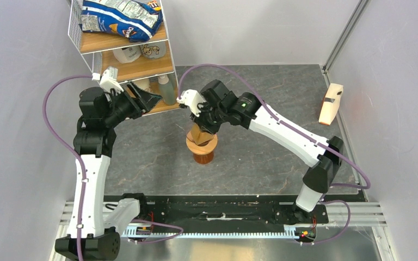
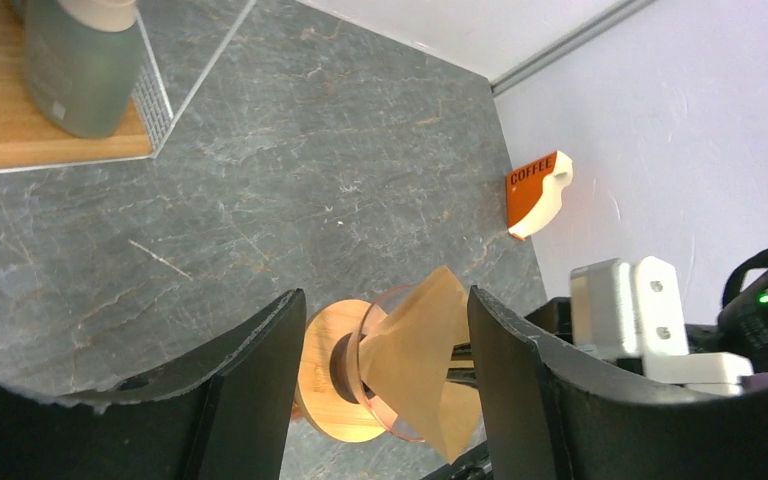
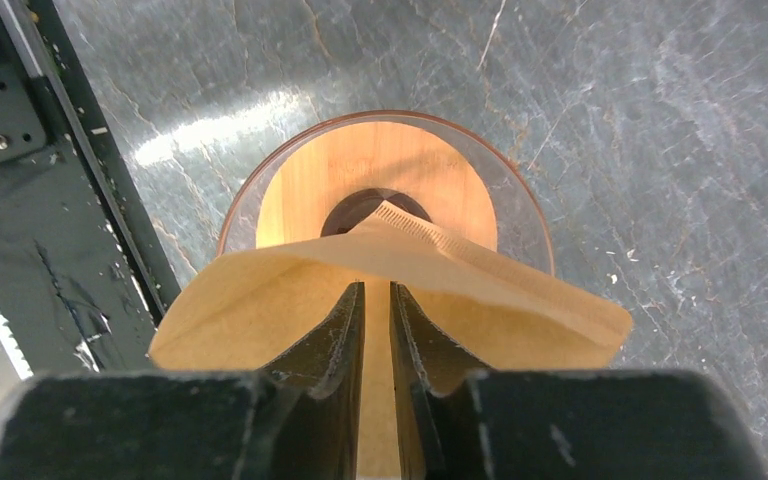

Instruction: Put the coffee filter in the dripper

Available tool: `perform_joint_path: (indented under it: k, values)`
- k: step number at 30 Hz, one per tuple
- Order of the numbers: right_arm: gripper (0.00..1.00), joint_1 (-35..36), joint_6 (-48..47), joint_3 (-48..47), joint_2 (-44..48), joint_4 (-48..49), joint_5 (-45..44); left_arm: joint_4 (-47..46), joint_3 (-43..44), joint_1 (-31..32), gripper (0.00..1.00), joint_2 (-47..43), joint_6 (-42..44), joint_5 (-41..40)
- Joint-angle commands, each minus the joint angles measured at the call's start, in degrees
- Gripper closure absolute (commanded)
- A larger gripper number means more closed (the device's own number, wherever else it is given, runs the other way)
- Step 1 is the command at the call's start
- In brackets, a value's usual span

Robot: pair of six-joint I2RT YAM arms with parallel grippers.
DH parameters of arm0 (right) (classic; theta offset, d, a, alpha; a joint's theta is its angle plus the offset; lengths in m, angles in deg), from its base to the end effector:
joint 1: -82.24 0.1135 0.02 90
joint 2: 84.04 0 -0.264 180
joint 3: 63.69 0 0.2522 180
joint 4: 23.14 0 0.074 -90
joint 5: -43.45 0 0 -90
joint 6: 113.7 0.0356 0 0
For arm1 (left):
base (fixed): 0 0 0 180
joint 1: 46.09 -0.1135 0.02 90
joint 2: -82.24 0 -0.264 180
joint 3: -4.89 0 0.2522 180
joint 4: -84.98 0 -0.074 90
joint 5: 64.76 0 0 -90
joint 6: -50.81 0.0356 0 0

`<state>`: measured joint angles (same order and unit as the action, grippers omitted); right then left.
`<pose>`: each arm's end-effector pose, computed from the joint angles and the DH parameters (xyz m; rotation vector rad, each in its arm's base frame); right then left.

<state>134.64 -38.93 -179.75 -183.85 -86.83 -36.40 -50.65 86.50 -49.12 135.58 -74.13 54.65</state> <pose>0.2274 0.3056 0.3639 -1.4303 1.9834 0.5091 0.1861 -0.0077 0.4156 -0.2588 1.8851 -0.8570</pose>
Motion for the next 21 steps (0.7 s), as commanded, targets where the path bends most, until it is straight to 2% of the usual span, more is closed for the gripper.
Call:
perform_joint_path:
  k: [1, 8, 21]
  values:
    - [0.77, 0.51, -3.06, -3.51, -3.26, -1.83, 0.57, -3.37, -1.74, -4.13, 0.33, -1.66, -4.72, 4.44]
    - [0.77, 0.78, -5.6, -5.98, -7.23, -5.98, 1.74, -4.48, -3.72, -7.93, 0.33, -2.45, -5.93, 8.38]
    - [0.77, 1.3, -7.89, -4.51, -9.87, -6.72, 1.23, -5.74, -6.4, -9.7, 0.33, -3.32, -6.47, 10.75]
